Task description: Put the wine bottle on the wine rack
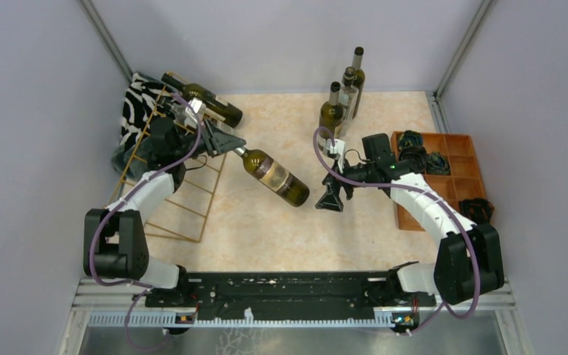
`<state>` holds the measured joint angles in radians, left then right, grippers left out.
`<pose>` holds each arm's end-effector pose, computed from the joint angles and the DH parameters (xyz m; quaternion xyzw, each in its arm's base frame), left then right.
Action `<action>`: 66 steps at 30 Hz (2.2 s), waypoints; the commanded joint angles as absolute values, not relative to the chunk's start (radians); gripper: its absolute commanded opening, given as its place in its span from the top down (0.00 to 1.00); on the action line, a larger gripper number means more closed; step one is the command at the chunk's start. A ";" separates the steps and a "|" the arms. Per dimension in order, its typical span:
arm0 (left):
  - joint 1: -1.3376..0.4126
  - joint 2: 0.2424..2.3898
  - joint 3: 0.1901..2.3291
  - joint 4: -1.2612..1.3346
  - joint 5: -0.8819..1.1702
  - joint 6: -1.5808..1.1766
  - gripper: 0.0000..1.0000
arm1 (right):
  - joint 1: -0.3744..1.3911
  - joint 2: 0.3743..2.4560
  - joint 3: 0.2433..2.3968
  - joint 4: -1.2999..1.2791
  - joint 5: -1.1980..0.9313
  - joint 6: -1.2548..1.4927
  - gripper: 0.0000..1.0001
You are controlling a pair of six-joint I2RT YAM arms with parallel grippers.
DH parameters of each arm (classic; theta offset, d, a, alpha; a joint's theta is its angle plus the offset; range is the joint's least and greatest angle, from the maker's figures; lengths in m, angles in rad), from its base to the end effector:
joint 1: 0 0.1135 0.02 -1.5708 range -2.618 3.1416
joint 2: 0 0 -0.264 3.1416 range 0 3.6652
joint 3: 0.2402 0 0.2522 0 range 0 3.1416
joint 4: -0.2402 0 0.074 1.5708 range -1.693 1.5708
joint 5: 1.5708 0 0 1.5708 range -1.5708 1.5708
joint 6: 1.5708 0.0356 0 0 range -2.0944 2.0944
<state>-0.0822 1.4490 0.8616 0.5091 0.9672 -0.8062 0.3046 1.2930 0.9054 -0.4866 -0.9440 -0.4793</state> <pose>0.3155 -0.0554 0.2824 0.0650 0.7197 -0.5666 0.3960 0.2374 0.1049 0.2576 -0.4632 0.7144 0.3992 0.3401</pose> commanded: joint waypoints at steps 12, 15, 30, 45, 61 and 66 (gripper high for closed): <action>0.084 1.455 0.959 0.453 0.958 -0.732 1.00 | 0.301 1.246 0.910 -0.444 -0.886 -0.512 0.02; 0.105 1.462 0.994 0.413 0.939 -0.700 1.00 | 0.301 1.240 0.904 -0.437 -0.878 -0.514 0.02; 0.210 1.503 1.107 0.287 0.876 -0.583 1.00 | 0.302 1.238 0.896 -0.431 -0.864 -0.521 0.02; 0.230 1.492 1.169 0.144 0.727 -0.425 1.00 | 0.311 1.242 0.894 -0.431 -0.858 -0.528 0.02; 0.253 1.486 1.215 0.080 0.653 -0.367 1.00 | 0.316 1.239 0.891 -0.433 -0.854 -0.534 0.02; 0.257 1.486 1.234 0.060 0.632 -0.351 1.00 | 0.316 1.239 0.891 -0.431 -0.853 -0.535 0.02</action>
